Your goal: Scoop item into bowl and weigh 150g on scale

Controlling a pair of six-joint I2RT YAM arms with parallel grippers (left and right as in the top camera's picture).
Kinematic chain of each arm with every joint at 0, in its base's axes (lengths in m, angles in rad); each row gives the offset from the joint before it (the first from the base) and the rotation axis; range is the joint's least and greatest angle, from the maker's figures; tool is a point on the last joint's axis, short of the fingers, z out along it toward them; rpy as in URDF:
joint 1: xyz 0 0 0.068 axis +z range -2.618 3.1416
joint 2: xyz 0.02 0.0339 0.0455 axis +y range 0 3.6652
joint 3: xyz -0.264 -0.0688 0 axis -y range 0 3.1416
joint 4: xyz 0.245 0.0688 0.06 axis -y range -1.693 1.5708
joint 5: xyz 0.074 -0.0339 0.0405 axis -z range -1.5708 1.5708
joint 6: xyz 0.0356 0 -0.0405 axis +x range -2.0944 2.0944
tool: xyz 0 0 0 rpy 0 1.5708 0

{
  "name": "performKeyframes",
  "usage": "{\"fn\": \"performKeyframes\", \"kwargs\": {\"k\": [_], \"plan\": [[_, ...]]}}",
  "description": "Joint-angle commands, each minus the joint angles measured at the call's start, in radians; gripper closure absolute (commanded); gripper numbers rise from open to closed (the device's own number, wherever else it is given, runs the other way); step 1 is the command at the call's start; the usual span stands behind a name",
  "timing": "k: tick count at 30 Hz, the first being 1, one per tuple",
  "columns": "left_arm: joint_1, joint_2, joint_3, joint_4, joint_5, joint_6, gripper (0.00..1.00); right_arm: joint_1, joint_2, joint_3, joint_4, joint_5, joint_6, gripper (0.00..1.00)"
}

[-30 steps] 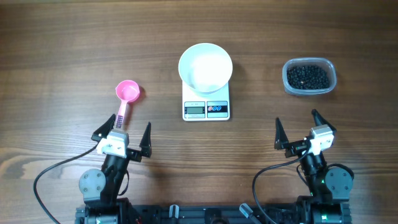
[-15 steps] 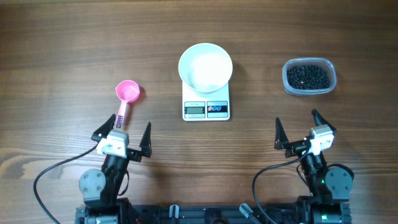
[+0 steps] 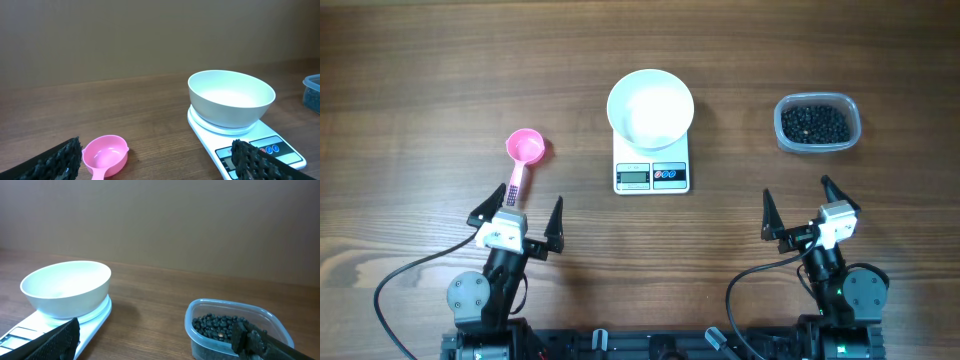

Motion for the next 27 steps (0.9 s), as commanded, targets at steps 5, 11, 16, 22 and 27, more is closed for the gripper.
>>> {"fn": "performKeyframes", "kwargs": {"k": [5,11,16,22,27], "plan": [[0.006,-0.009,-0.011,0.004,0.001,-0.01,0.0,0.004,-0.009,-0.002,0.005,0.01,-0.012,0.0],[0.006,-0.009,-0.011,0.039,0.001,0.087,0.0,0.004,-0.009,-0.002,0.005,0.01,-0.012,0.0],[0.006,-0.009,-0.011,0.003,0.001,0.104,0.0,0.004,-0.009,-0.002,0.005,0.01,-0.012,0.0],[0.005,-0.007,-0.011,0.03,-0.001,0.097,0.0,0.004,-0.009,-0.002,0.005,0.01,-0.012,0.0],[0.006,-0.007,0.017,0.108,0.011,-0.008,0.0,0.004,-0.009,-0.002,0.005,0.01,-0.012,0.0]]}}
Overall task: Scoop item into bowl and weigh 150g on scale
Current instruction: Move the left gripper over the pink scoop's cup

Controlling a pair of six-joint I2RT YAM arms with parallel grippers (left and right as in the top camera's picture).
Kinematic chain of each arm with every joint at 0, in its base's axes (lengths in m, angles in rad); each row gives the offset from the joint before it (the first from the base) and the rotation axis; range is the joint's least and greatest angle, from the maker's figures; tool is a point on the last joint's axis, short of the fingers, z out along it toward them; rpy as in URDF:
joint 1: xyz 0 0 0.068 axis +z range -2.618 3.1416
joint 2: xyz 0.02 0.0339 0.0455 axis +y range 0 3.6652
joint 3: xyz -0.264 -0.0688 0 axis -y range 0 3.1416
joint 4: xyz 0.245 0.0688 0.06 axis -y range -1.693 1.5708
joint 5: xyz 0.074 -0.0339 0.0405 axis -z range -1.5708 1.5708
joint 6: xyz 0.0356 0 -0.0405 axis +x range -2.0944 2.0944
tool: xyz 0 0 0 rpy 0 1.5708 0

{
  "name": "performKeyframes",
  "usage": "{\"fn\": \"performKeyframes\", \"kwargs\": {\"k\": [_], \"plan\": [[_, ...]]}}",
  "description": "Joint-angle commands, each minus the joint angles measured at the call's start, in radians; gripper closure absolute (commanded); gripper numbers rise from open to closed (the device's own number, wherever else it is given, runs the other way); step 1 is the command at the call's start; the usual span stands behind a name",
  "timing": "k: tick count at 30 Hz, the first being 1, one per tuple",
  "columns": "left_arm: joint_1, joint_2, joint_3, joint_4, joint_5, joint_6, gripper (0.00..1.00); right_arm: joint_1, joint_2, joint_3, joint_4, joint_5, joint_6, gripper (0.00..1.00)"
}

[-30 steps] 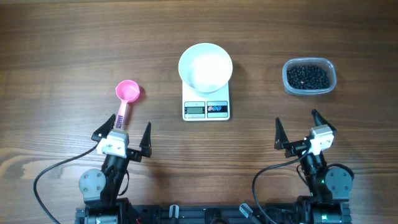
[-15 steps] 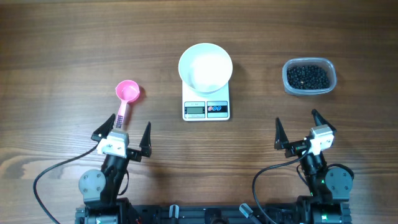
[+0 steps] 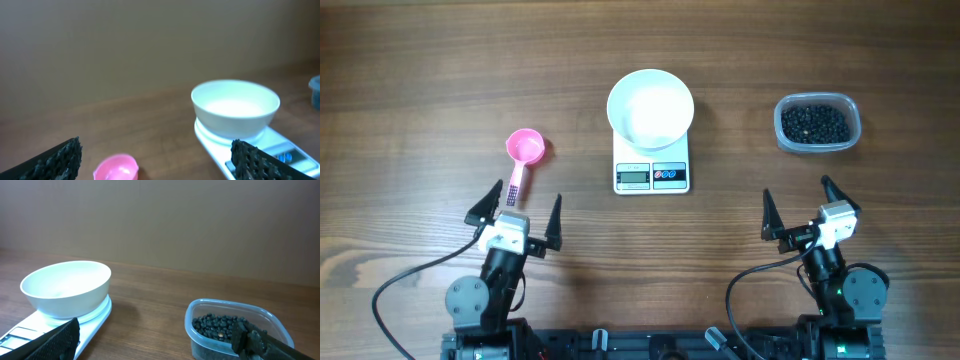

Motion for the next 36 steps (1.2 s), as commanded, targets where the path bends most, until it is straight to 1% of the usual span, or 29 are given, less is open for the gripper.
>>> {"fn": "performKeyframes", "kwargs": {"k": [1,3,6,11,16,21,22,24,28,30,32,36], "plan": [[0.006,-0.007,0.034,0.013,0.011,-0.094,0.0,0.004,-0.009,-0.002,0.005,0.01,-0.012,0.0],[0.006,-0.006,0.078,-0.016,0.008,-0.131,0.0,0.004,-0.009,-0.002,0.005,0.01,-0.012,0.0],[0.006,0.014,0.162,-0.084,0.002,-0.13,0.0,0.004,-0.009,-0.002,0.005,0.01,-0.012,0.0],[0.006,0.132,0.358,-0.229,-0.039,-0.13,0.0,0.004,-0.009,-0.002,0.005,0.01,-0.012,0.0],[0.006,0.329,0.587,-0.39,-0.106,-0.13,0.0,0.004,-0.009,-0.002,0.005,0.01,-0.012,0.0],[0.006,0.559,0.827,-0.587,-0.112,-0.135,0.0,0.004,-0.009,-0.002,0.005,0.01,-0.012,0.0],[0.006,0.641,0.908,-0.668,-0.156,-0.186,0.0,0.004,-0.009,-0.002,0.005,0.01,-0.012,0.0],[0.006,0.732,0.996,-0.763,-0.178,-0.216,0.0,0.004,-0.009,-0.002,0.005,0.01,-0.012,0.0],[0.006,0.952,1.218,-0.973,-0.177,-0.227,0.0,0.004,-0.009,-0.002,0.005,0.01,-0.012,0.0],[0.005,1.017,1.292,-1.036,-0.171,-0.227,0.0,0.004,-0.009,-0.002,0.005,0.01,-0.012,0.0],[0.005,1.067,1.338,-1.081,-0.14,-0.228,0.0,0.004,-0.009,-0.002,0.005,0.01,-0.011,0.0],[0.005,1.12,1.344,-1.107,-0.028,-0.227,0.0,0.004,-0.009,-0.002,0.005,0.01,-0.012,0.0]]}}
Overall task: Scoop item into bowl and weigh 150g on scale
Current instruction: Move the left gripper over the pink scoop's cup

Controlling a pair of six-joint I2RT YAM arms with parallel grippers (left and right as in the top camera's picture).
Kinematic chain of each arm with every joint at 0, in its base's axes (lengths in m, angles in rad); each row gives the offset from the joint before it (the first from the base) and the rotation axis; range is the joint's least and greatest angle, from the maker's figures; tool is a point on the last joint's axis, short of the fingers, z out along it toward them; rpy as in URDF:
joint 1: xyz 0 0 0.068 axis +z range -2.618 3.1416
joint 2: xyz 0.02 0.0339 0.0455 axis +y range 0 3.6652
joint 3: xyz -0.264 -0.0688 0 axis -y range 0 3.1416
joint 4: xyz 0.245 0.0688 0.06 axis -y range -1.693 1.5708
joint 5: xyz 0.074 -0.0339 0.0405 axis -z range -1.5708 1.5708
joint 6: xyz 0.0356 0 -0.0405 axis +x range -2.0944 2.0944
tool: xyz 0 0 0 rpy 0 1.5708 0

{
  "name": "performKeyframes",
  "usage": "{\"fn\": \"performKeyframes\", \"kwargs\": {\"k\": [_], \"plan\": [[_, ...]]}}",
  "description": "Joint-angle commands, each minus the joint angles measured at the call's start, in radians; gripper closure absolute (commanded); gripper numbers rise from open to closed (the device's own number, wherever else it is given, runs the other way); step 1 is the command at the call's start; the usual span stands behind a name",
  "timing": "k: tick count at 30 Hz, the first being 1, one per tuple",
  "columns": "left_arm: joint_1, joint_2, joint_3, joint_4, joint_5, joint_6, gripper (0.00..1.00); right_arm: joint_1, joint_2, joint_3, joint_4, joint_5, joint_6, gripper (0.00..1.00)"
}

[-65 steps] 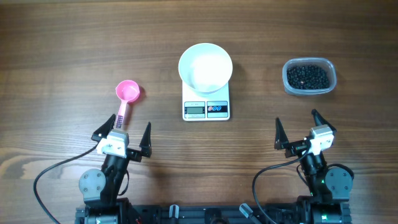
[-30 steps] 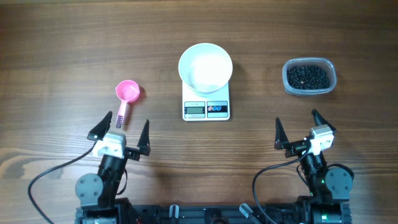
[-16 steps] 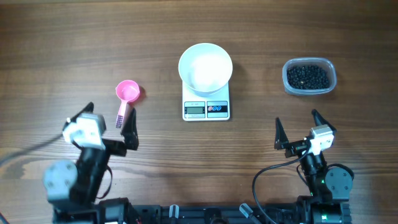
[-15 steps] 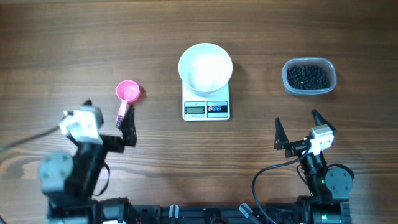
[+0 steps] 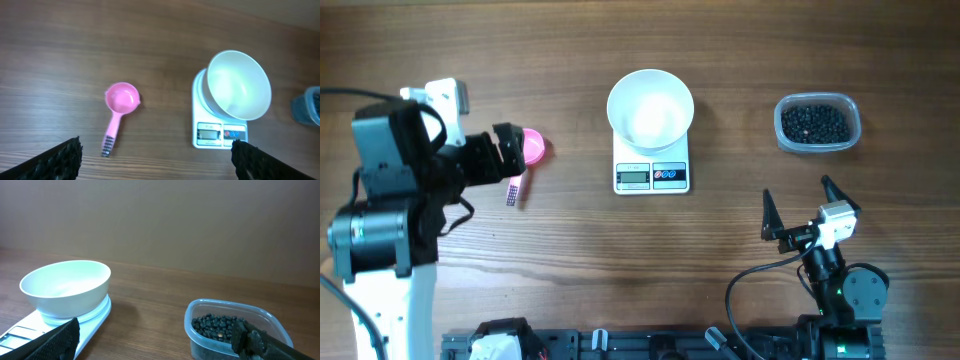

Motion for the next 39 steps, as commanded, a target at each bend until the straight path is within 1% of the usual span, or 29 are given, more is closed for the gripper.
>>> {"fn": "performKeyframes", "kwargs": {"k": [1,6,9,15,16,17,18,19,21,26,28,39], "plan": [[0.005,0.048,0.024,-0.041,0.135,-0.015,0.0,0.004,-0.009,-0.002,0.005,0.01,-0.005,0.0],[0.005,0.094,0.024,-0.069,0.154,-0.015,0.0,0.004,-0.009,-0.002,0.005,0.009,-0.005,0.0],[0.005,0.114,0.024,-0.077,0.195,-0.016,0.0,0.004,-0.009,-0.002,0.005,0.009,-0.006,0.0],[0.005,0.135,0.024,-0.042,0.2,-0.015,0.01,0.004,-0.009,-0.002,0.005,0.009,-0.005,0.0],[0.005,0.138,0.024,-0.035,0.191,-0.015,0.08,0.004,-0.009,-0.002,0.005,0.009,-0.005,0.0],[0.005,0.14,0.024,-0.034,0.183,-0.016,0.18,0.004,-0.009,-0.002,0.005,0.01,-0.005,0.0],[0.005,0.142,0.024,-0.034,0.175,-0.016,0.22,0.004,-0.009,-0.002,0.005,0.009,-0.005,0.0],[0.005,0.148,0.024,-0.035,0.159,-0.016,0.22,0.004,-0.009,-0.002,0.005,0.01,-0.005,0.0],[0.005,0.16,0.024,-0.035,0.124,-0.025,0.18,0.004,-0.009,-0.002,0.005,0.009,-0.005,0.0],[0.006,0.217,0.024,-0.034,-0.07,-0.125,0.16,0.004,-0.009,-0.002,0.005,0.009,-0.005,0.0],[0.006,0.25,0.024,-0.032,-0.12,-0.153,0.14,0.004,-0.009,-0.002,0.005,0.009,-0.005,0.0],[0.006,0.475,0.024,0.039,-0.122,-0.153,0.16,0.004,-0.009,-0.002,0.005,0.01,-0.005,0.0]]}}
